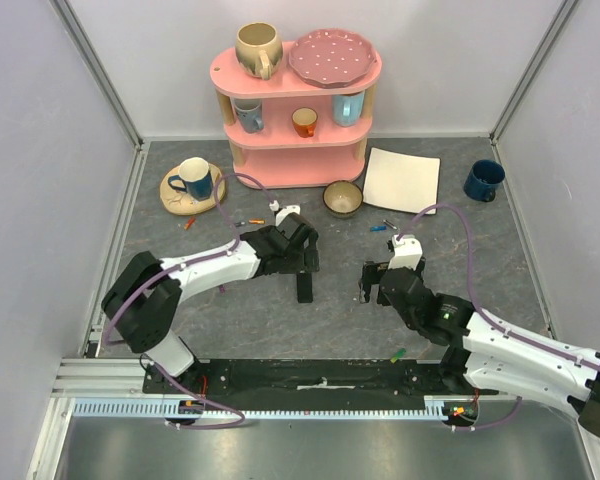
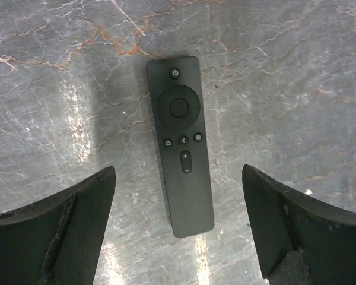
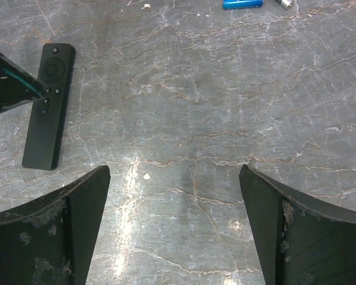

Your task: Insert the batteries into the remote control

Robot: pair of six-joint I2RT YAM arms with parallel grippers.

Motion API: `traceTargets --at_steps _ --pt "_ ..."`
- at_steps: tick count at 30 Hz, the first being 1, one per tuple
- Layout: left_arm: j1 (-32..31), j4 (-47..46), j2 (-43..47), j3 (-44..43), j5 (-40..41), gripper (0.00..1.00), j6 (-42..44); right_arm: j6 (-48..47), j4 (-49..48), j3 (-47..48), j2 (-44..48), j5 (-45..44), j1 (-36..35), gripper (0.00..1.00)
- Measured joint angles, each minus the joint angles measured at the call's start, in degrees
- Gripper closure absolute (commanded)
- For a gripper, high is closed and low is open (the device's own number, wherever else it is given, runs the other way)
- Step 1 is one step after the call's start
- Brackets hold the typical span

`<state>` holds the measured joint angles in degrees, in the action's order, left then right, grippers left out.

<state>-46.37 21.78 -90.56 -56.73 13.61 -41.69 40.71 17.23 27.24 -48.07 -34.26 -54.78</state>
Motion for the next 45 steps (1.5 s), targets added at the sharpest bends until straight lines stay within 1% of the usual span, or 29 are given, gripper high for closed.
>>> traceTargets --at_steps 7,13,23,30,42,45 --pt "0.02 2.62 -7.04 -3.02 2.91 0.14 0.00 0.35 0.48 0.00 1.55 0.50 0.00 0.02" --pt "0.00 3.91 -11.41 -6.08 3.98 0.17 -0.02 0.48 0.83 0.00 2.16 0.59 0.00 0.02" --pt "-0.15 4.96 -14.36 -8.85 4.66 0.19 -0.04 0.87 0.92 0.00 2.16 0.61 0.00 0.02" --pt "-0.72 6.29 -16.46 -11.37 6.29 0.23 -0.09 1.18 1.03 0.00 2.16 0.63 0.00 0.02" --pt "-0.76 6.93 -17.40 -12.37 7.54 0.34 -0.46 1.25 1.29 0.00 2.16 0.79 0.00 0.02" --pt "-0.76 6.93 -17.44 -12.41 7.56 0.39 -0.48 1.25 1.29 0.00 2.12 0.79 0.00 0.02"
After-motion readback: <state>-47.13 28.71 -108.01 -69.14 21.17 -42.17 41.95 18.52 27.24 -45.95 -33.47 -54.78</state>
